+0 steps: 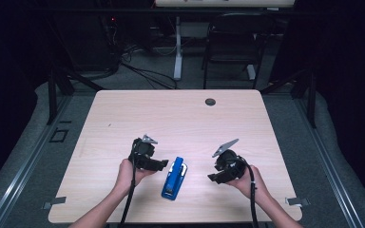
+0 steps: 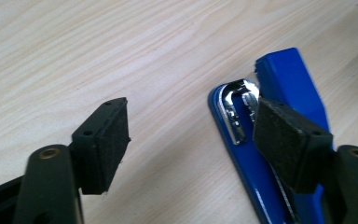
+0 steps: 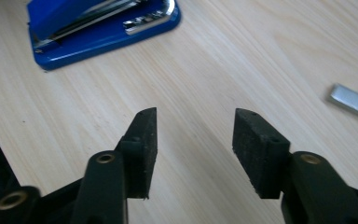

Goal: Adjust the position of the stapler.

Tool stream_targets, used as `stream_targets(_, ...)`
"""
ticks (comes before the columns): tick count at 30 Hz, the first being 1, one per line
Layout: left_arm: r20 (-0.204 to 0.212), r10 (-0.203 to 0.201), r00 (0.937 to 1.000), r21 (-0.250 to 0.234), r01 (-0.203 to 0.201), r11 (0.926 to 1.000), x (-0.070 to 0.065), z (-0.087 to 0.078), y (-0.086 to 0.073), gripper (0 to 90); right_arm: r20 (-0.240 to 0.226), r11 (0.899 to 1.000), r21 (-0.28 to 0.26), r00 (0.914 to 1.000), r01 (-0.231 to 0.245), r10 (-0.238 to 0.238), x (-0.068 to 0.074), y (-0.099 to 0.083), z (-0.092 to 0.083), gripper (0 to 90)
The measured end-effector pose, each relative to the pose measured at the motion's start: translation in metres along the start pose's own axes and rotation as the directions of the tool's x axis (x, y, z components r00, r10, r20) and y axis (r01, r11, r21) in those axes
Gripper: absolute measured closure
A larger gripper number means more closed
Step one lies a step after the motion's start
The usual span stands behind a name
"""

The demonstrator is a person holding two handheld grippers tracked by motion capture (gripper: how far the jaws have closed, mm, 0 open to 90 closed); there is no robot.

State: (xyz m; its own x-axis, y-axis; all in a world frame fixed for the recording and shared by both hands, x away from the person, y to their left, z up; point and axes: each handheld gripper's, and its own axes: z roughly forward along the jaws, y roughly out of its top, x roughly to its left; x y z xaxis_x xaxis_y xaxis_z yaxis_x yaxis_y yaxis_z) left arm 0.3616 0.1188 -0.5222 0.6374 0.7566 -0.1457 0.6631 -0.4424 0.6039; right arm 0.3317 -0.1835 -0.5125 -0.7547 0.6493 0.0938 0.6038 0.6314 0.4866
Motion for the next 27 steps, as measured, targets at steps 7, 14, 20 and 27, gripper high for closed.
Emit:
stream_targets(7, 0.048, 0.056, 0.9973, 0.020, -0.057, 0.9981, -0.022, 0.005, 0.003, 16.4, 0.029, 0.998, -0.013, 0.9973, -0.066, 0.067, -0.013, -0.015, -0.013, 34.2)
stream_targets(14, 0.050, 0.086, 0.9950, 0.067, -0.089, 0.9937, -0.039, 0.022, 0.003, 16.0, 0.067, 0.995, -0.002, 0.9925, -0.103, 0.102, -0.023, -0.026, -0.016, 23.7)
stream_targets(20, 0.006, 0.151, 0.9886, 0.093, -0.151, 0.9842, -0.057, 0.034, 0.005, 25.8, 0.072, 0.996, 0.005, 0.9931, -0.094, 0.093, -0.026, -0.024, -0.015, 24.1)
stream_targets(27, -0.036, 0.217, 0.9755, 0.119, -0.212, 0.9700, -0.064, 0.041, 0.001, 48.6, 0.080, 0.996, 0.002, 0.9930, -0.088, 0.087, -0.028, -0.023, -0.016, 24.9)
